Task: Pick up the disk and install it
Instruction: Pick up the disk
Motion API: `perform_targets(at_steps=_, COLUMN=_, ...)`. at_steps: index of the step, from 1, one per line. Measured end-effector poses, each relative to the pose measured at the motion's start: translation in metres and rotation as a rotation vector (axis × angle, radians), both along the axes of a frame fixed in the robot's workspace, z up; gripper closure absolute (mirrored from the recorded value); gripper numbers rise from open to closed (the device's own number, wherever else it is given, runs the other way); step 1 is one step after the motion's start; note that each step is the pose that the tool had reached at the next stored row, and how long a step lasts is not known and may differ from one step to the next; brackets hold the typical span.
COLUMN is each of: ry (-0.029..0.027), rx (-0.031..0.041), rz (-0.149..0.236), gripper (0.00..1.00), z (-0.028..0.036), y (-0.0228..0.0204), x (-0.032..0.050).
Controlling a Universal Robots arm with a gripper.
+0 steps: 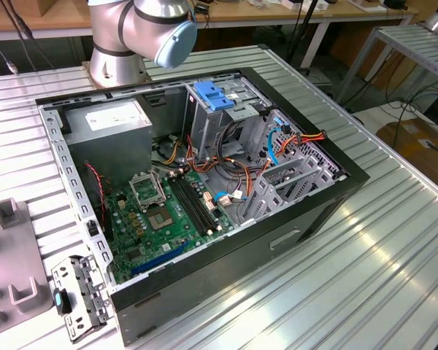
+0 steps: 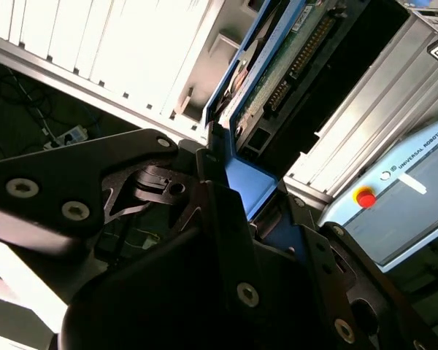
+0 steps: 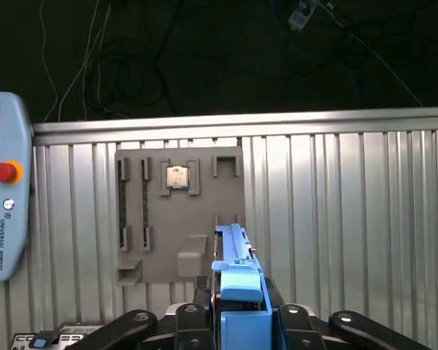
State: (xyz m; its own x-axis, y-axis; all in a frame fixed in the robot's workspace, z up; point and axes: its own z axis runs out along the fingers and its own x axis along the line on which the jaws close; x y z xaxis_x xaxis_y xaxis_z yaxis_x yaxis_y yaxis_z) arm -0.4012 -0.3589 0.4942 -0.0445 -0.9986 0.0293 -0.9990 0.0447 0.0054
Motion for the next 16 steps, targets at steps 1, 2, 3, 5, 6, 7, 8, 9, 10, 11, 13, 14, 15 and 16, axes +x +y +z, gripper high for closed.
perform_targets(at_steps=1, ry=0.0000, rx=0.0000, rz=0.000, gripper=0.63, z=0.0000, y=0.0000, x=0.0019)
perform_targets(at_steps=2, ry=0.0001, rx=0.0000, rz=0.000, gripper=0.63, z=0.0000, y=0.0000, x=0.0037)
perform_targets(at_steps=3, ry=0.0001, rx=0.0000, rz=0.000, gripper=0.63, z=0.0000, y=0.0000, x=0.0053)
perform_targets(at_steps=5, ry=0.0001, rx=0.0000, rz=0.000, gripper=0.63, z=0.0000, y=0.0000, x=0.0071)
perform_targets(at_steps=6, ry=0.0001, rx=0.0000, rz=0.000, gripper=0.63, z=0.0000, y=0.0000, x=0.0085)
perform_targets(at_steps=7, ry=0.0001, rx=0.0000, rz=0.000, gripper=0.63, z=0.0000, y=0.0000, x=0.0105)
perform_targets(at_steps=8, ry=0.0001, rx=0.0000, rz=0.000, gripper=0.63, z=0.0000, y=0.0000, x=0.0117)
perform_targets(at_steps=9, ry=0.0001, rx=-0.0001, rz=0.000, gripper=0.63, z=0.0001, y=0.0000, x=0.0126)
perform_targets(at_steps=10, ry=0.0000, rx=0.0000, rz=0.000, gripper=0.63, z=0.0000, y=0.0000, x=0.0148)
perform_targets(at_steps=11, ry=0.0001, rx=0.0000, rz=0.000, gripper=0.63, z=0.0000, y=0.0000, x=0.0168)
perform_targets(at_steps=13, ry=0.0000, rx=0.0000, rz=0.000, gripper=0.63, z=0.0000, y=0.0000, x=0.0193)
perform_targets(at_steps=14, ry=0.0000, rx=0.0000, rz=0.000, gripper=0.63, z=0.0000, y=0.0000, x=0.0202)
perform_targets(at_steps=15, ry=0.0000, rx=0.0000, rz=0.000, gripper=0.63, z=0.0000, y=0.0000, x=0.0203)
perform_targets(at_steps=16, ry=0.0000, rx=0.0000, rz=0.000, gripper=0.63, z=0.0000, y=0.0000, x=0.0204)
